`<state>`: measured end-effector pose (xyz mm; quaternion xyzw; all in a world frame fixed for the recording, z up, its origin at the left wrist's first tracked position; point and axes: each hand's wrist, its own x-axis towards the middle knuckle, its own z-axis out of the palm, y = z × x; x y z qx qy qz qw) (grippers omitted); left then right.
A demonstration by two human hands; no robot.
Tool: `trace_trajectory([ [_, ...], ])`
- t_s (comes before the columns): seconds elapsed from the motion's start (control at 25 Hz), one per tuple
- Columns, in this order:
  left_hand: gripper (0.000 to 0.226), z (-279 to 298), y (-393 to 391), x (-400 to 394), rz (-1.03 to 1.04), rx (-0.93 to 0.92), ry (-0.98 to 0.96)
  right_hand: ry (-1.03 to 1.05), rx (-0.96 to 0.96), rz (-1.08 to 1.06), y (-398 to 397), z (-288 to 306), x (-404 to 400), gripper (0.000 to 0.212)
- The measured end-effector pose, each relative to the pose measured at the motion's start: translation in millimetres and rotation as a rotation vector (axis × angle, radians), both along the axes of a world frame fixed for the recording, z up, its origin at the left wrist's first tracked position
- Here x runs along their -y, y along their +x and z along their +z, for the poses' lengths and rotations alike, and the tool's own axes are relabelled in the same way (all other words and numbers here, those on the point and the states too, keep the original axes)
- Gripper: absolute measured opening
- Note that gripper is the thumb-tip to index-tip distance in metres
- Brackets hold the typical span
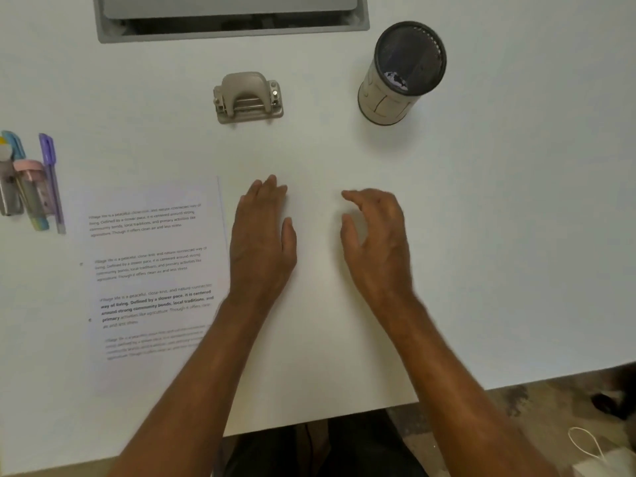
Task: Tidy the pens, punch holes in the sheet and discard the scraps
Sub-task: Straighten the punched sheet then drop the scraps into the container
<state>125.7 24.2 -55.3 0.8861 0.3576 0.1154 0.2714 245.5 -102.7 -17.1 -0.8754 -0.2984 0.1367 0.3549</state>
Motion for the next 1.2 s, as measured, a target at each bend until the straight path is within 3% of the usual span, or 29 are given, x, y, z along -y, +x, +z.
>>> trace_trajectory([
  [0.16, 0.050, -6, -10, 5, -0.046, -0.094, 0.068, -0.337, 0.186, 0.081, -42, -26, 19, 0.059],
  [0.4, 0.050, -8, -11, 5, -0.031, -0.071, 0.087, -0.570, 0.297, 0.135, -65, -40, 12, 0.076],
  [0.64, 0.048, -8, -11, 5, -0.021, -0.070, 0.096, -0.599, 0.330, 0.144, -57, -44, 1, 0.077],
  [1.2, 0.047, -7, -12, 3, -0.031, -0.050, 0.081, -0.589, 0.385, 0.147, -56, -34, 18, 0.057],
])
